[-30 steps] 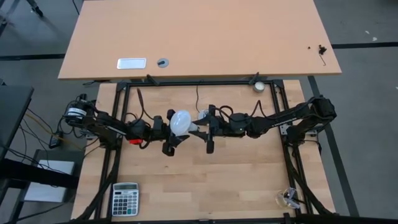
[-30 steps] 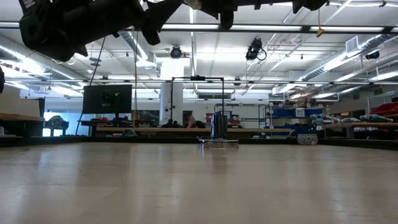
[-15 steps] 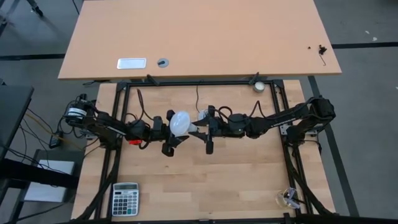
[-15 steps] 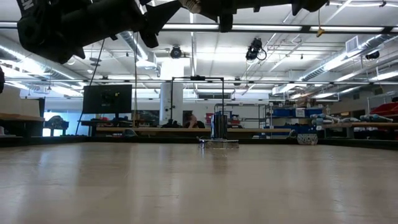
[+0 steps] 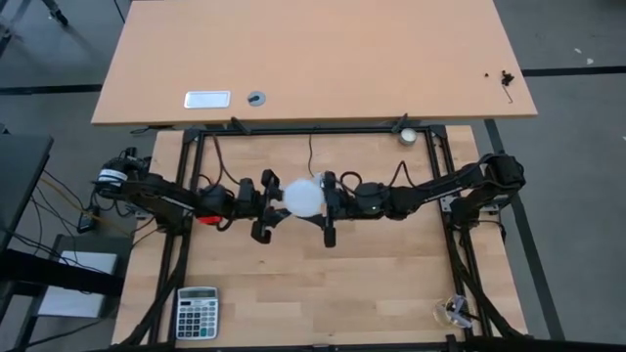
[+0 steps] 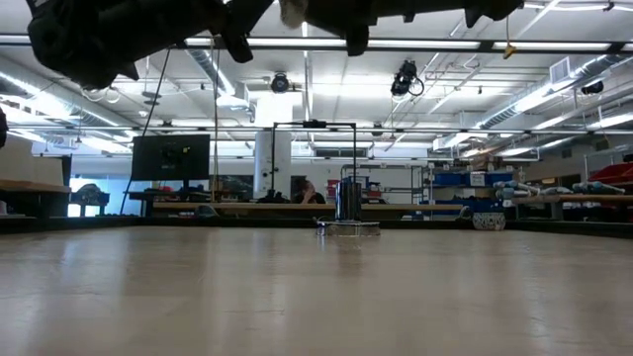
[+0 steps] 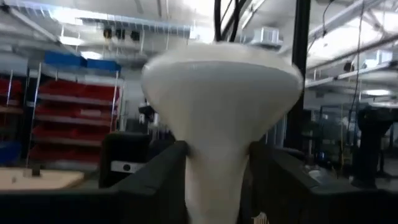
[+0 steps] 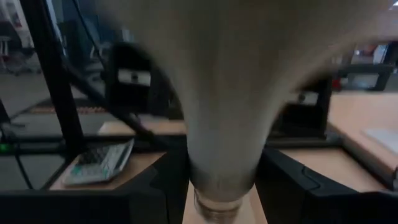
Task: Screw lightbulb
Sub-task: Insert the lightbulb into the silver lamp socket
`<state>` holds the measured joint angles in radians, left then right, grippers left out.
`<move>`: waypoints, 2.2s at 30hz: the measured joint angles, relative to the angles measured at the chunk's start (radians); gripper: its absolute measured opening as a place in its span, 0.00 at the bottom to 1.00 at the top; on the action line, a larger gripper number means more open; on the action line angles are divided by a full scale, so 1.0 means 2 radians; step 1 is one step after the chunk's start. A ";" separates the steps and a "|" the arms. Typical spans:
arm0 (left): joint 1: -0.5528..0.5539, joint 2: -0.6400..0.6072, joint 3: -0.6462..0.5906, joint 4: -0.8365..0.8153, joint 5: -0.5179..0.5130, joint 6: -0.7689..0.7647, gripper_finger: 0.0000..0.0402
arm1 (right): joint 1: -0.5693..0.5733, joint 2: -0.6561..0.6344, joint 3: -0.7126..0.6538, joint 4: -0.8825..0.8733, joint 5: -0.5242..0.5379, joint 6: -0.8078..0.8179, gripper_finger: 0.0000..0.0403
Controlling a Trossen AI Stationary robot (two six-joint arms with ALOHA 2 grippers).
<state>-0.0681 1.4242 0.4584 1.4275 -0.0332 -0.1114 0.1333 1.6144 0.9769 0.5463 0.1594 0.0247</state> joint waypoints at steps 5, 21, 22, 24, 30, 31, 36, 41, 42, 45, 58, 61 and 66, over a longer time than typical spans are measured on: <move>0.000 0.001 0.039 -0.073 0.026 -0.012 0.53 | 0.001 -0.002 -0.001 -0.007 -0.006 0.007 0.41; 0.000 0.003 0.052 -0.193 0.060 -0.023 0.62 | 0.012 -0.008 0.000 -0.055 0.001 0.025 0.41; 0.000 0.003 0.052 -0.196 0.062 -0.024 0.62 | 0.011 -0.008 0.000 -0.057 0.001 0.029 0.41; 0.000 0.003 0.052 -0.200 0.058 -0.024 0.62 | 0.010 -0.008 0.000 -0.061 0.001 0.031 0.41; -0.001 0.004 0.077 -0.238 0.054 -0.021 0.62 | 0.004 -0.006 0.001 -0.075 0.001 0.042 0.41; 0.000 0.004 0.085 -0.259 0.053 -0.014 0.62 | 0.003 -0.006 0.001 -0.081 0.000 0.047 0.41; 0.001 0.003 0.127 -0.356 0.047 0.016 0.61 | 0.002 -0.006 0.000 -0.094 0.001 0.053 0.41; 0.002 0.004 0.129 -0.352 0.042 0.030 0.54 | 0.003 -0.008 0.001 -0.107 0.006 0.055 0.43; 0.004 0.004 0.129 -0.349 0.042 0.030 0.52 | 0.003 -0.011 0.001 -0.108 0.006 0.054 0.44; 0.010 0.005 0.129 -0.345 0.047 0.030 0.45 | 0.003 -0.021 0.002 -0.129 0.007 0.053 0.47; 0.063 0.006 0.132 -0.299 0.060 0.048 0.41 | 0.003 -0.133 0.002 -0.276 0.071 0.038 0.57; 0.077 0.019 0.132 -0.275 0.074 0.054 0.41 | 0.003 -0.158 0.002 -0.306 0.086 0.030 0.57; 0.101 0.074 0.132 -0.207 0.102 0.054 0.41 | 0.003 -0.195 0.002 -0.334 0.096 0.023 0.57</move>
<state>0.1336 1.5727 0.7216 1.0142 0.1706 -0.0029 0.1390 1.2239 0.9813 -0.1219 0.3515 0.0704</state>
